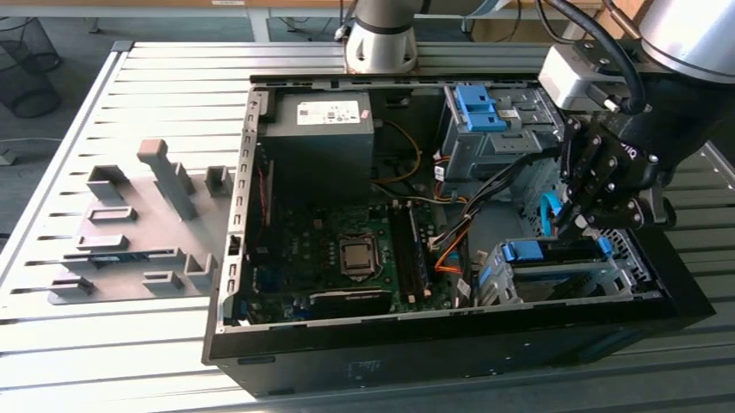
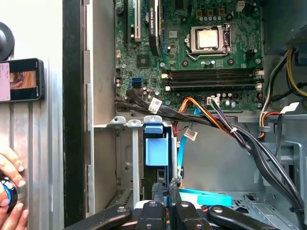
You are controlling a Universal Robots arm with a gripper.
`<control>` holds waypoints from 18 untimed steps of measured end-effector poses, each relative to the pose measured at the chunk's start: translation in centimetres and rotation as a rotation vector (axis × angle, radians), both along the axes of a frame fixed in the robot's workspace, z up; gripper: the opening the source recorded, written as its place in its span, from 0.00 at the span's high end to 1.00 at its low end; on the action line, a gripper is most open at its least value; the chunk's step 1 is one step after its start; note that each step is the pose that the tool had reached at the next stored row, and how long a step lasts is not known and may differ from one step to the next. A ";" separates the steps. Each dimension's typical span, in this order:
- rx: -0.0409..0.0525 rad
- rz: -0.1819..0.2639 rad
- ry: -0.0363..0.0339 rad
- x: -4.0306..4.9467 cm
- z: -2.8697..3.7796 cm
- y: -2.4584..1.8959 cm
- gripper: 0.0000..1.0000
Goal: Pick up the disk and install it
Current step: 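Insert the second disk wire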
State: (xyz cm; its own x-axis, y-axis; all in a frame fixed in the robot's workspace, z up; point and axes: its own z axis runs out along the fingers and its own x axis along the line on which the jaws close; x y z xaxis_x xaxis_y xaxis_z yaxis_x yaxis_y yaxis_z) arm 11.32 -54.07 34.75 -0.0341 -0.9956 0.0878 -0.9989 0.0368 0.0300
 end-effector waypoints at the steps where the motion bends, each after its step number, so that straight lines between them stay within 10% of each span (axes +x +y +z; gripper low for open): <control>1: 0.0006 -0.002 0.0021 0.03 -0.09 0.00 0.84; 5: 0.0166 -0.002 0.0075 0.19 -0.30 0.00 0.84; 18: 0.0273 -0.006 0.0236 0.65 -0.72 -0.15 0.84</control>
